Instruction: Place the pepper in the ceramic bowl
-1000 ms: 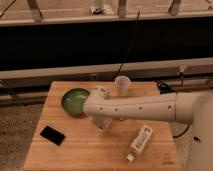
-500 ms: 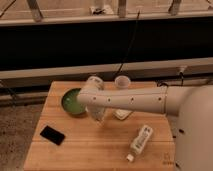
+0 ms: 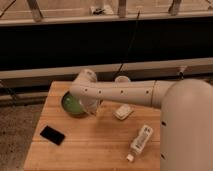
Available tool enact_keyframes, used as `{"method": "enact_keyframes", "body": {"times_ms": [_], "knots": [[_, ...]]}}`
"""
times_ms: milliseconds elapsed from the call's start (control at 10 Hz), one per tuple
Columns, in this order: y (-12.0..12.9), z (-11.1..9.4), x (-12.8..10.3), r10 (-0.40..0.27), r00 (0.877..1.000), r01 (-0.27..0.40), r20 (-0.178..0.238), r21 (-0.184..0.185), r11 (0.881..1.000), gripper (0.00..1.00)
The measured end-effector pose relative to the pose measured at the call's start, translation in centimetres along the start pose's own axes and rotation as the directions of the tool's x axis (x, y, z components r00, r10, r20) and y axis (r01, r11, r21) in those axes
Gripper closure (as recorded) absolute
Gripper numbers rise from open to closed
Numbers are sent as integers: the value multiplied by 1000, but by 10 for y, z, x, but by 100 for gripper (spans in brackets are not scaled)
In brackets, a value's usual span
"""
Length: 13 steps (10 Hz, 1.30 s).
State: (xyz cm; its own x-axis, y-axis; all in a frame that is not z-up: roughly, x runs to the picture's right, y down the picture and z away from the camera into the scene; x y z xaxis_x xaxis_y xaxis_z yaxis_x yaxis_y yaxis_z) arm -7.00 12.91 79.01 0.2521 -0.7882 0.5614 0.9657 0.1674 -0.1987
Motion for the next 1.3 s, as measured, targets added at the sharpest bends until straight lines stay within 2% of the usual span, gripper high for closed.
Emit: {"method": "enact_keyframes", "body": {"times_ms": [400,600,1300], "knots": [[-18,-3,19,-32,999,32,0,-3,999,99],[-34,-4,23,-50,999,50,0,1,999,99],[-48,-5,36,-82,996,82,-17,-4,997,99]]}}
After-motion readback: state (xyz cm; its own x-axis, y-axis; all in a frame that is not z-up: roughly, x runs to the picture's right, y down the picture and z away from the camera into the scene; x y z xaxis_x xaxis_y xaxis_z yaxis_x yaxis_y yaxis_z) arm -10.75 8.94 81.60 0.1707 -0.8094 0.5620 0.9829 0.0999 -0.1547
